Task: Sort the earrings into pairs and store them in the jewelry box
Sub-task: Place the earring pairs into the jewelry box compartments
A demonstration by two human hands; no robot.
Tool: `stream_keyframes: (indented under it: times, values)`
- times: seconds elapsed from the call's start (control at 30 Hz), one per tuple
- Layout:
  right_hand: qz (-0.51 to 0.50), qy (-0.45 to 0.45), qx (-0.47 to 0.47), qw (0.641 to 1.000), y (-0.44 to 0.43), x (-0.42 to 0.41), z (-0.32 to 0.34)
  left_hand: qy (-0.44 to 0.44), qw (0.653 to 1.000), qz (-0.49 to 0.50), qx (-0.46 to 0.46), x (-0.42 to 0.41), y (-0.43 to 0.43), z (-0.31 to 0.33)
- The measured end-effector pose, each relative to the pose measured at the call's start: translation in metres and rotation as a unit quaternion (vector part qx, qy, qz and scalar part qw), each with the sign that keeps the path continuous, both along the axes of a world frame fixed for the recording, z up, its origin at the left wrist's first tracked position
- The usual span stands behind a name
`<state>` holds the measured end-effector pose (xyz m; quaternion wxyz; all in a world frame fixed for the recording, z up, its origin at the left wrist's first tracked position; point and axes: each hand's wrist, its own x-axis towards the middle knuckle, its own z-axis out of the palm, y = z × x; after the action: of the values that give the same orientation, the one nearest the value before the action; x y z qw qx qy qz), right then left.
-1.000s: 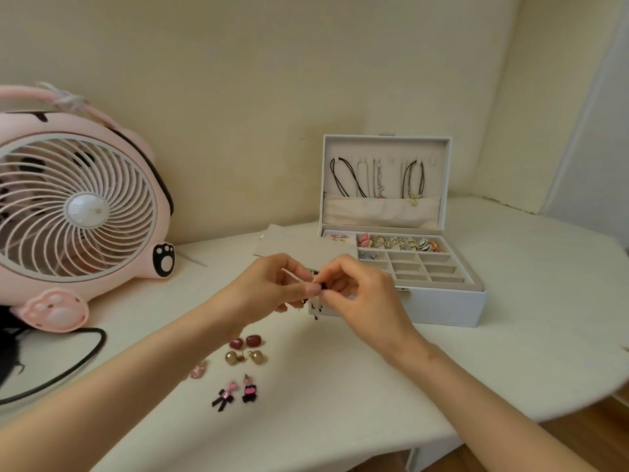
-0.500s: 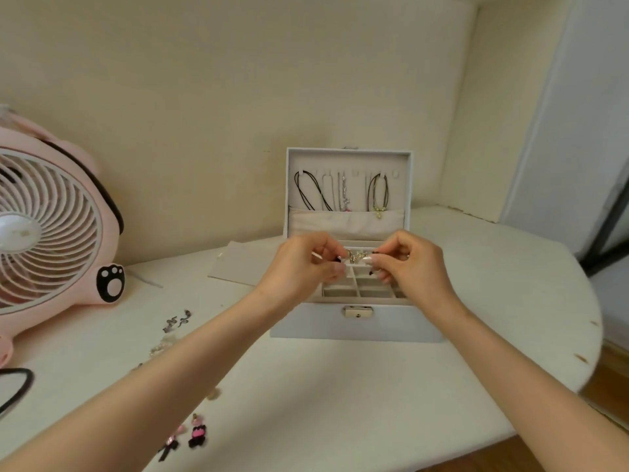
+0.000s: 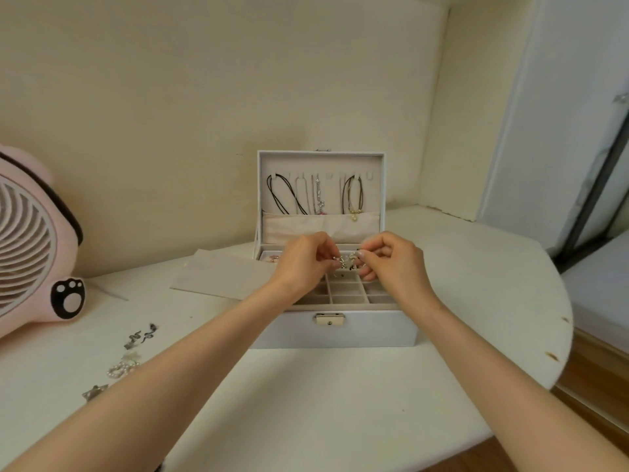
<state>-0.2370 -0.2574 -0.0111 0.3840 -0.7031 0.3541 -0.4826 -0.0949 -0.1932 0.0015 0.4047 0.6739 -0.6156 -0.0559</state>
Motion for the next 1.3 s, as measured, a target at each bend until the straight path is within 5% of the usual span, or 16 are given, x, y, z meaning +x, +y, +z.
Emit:
stream_keyframes:
  times: [0.37, 0.97, 1.3]
  values:
    - [-0.003, 0.06, -0.026, 0.998, -0.003, 0.0, -0.001, -0.07, 0.994, 0.027, 0.078, 0.002, -0.007, -0.006]
    - [-0.015, 0.137, 0.008, 0.99, -0.009, 0.006, -0.004, -0.101, 0.992, 0.066, -0.045, 0.01, 0.04, 0.001]
    - [-0.039, 0.186, -0.157, 0.969, 0.019, 0.004, 0.002, -0.122, 0.99, 0.032, -0.061, 0.026, 0.092, 0.005]
